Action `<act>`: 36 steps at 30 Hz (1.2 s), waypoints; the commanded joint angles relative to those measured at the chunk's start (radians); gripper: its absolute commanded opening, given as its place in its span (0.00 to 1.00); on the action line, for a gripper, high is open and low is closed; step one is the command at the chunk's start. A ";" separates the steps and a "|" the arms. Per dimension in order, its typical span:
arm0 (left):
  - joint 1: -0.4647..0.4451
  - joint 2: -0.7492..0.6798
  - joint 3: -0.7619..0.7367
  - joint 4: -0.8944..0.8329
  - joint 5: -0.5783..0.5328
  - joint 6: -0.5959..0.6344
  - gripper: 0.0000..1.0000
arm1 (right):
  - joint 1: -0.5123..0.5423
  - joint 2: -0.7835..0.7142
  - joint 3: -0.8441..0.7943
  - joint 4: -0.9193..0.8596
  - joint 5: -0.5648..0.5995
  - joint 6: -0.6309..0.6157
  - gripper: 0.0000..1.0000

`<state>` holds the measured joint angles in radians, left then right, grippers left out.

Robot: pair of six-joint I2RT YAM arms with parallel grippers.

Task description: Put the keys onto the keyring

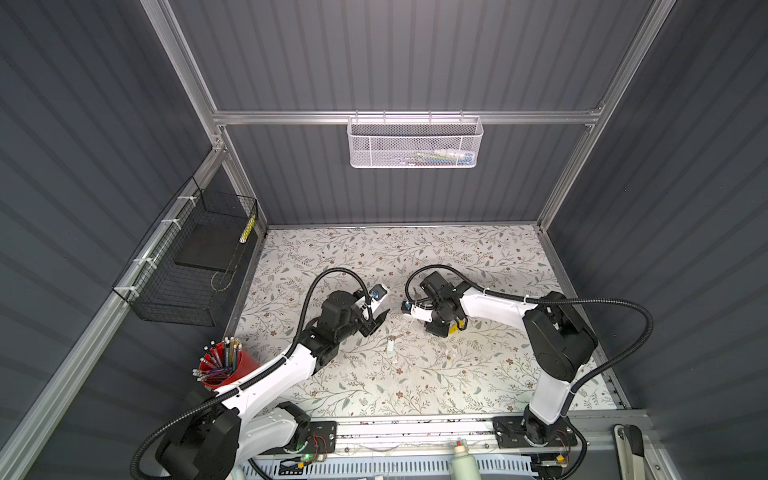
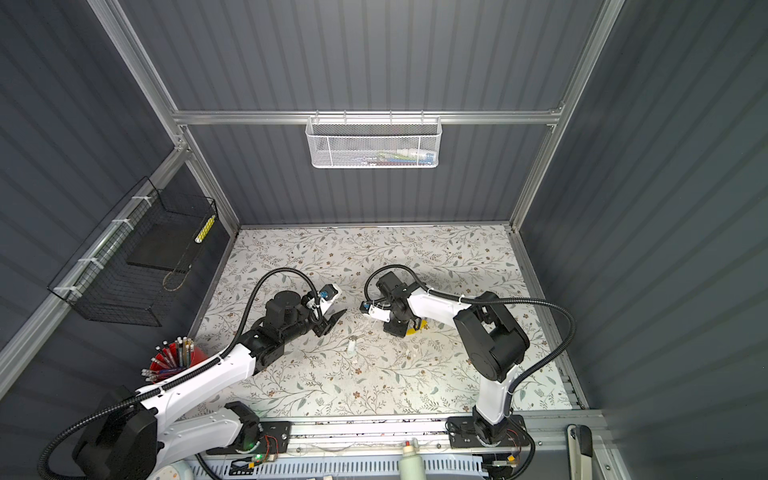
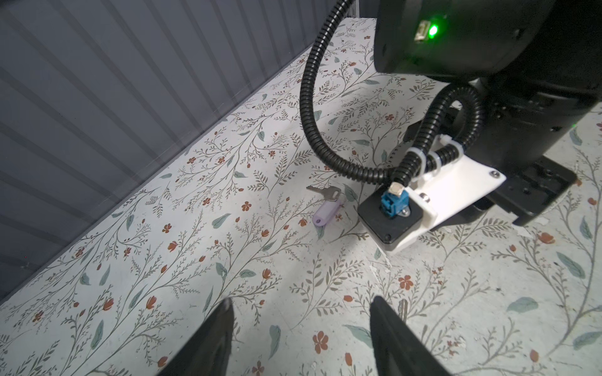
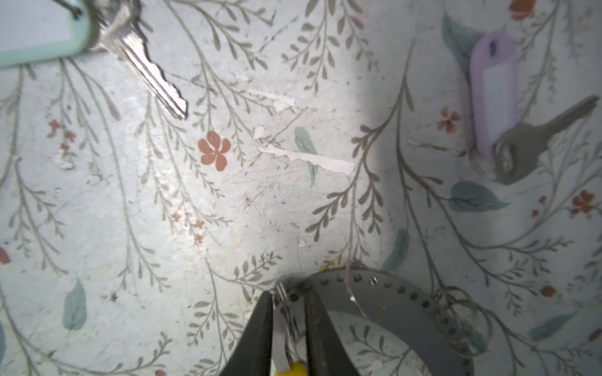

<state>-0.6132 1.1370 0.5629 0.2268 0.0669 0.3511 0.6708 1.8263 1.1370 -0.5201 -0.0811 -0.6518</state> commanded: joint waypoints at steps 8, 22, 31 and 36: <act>0.006 0.023 -0.006 0.028 0.029 -0.009 0.67 | -0.041 -0.037 -0.010 -0.059 -0.078 -0.096 0.22; 0.006 0.051 0.001 0.040 0.058 -0.019 0.66 | -0.047 -0.025 -0.002 -0.078 -0.108 -0.109 0.12; 0.006 0.047 0.009 0.032 0.149 -0.003 0.63 | -0.048 -0.087 -0.006 -0.073 -0.106 -0.118 0.00; 0.006 0.020 0.007 0.026 0.285 0.062 0.53 | -0.060 -0.201 -0.030 -0.025 -0.153 -0.095 0.00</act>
<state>-0.6132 1.1801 0.5629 0.2481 0.2382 0.3721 0.6216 1.6928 1.1244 -0.5640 -0.1879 -0.7601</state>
